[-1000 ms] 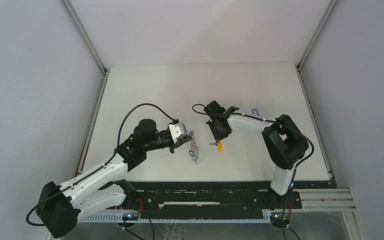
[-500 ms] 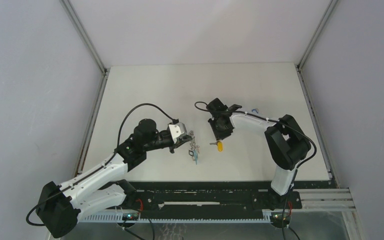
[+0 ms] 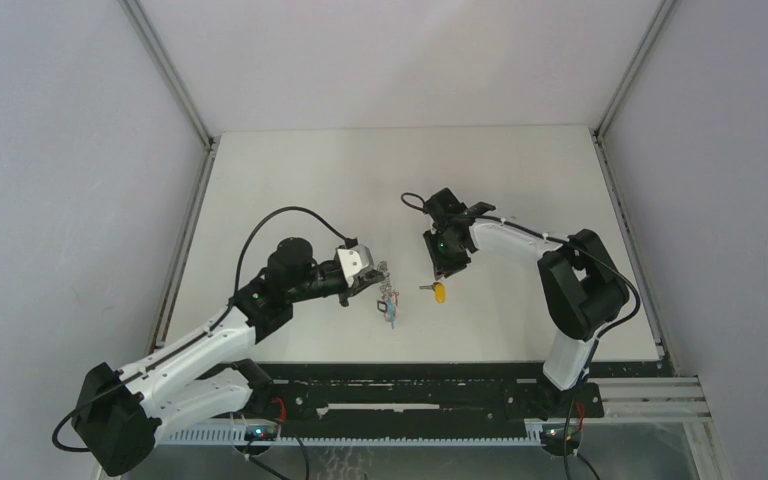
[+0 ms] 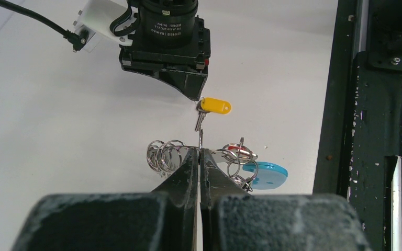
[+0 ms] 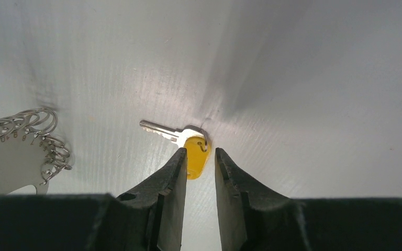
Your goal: Put the keys on the keyring
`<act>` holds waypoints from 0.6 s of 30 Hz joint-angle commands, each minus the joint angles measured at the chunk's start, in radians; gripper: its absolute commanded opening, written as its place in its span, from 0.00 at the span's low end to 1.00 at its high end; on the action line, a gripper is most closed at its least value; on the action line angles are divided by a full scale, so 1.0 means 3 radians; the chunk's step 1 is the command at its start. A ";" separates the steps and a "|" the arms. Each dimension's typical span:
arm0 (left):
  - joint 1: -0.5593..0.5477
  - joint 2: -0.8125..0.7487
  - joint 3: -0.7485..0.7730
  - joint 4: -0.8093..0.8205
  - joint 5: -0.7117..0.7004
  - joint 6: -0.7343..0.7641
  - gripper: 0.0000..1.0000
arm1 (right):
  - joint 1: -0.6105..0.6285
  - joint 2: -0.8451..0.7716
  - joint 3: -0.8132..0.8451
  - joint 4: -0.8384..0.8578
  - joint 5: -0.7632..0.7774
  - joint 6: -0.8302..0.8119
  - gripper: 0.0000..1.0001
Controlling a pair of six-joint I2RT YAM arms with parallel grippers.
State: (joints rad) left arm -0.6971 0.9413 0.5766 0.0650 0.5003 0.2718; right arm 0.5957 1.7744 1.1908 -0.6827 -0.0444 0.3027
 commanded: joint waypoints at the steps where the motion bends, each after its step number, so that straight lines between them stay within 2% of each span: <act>1: 0.0027 -0.0063 0.0048 0.0208 0.0004 -0.0050 0.00 | -0.0048 -0.0019 0.0075 0.0059 -0.0197 0.0061 0.26; 8: 0.0027 -0.0066 0.0052 0.0202 0.0004 -0.0052 0.00 | -0.0120 0.0064 0.0075 0.0058 -0.0352 0.0041 0.21; 18: 0.0028 -0.0064 0.0052 0.0197 -0.0001 -0.0046 0.00 | -0.0183 0.0119 0.0076 -0.0003 -0.0362 0.0034 0.20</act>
State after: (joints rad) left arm -0.6971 0.9413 0.5766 0.0650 0.5003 0.2718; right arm 0.5484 1.8057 1.1908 -0.6857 -0.1452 0.3031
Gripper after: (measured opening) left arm 0.009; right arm 0.207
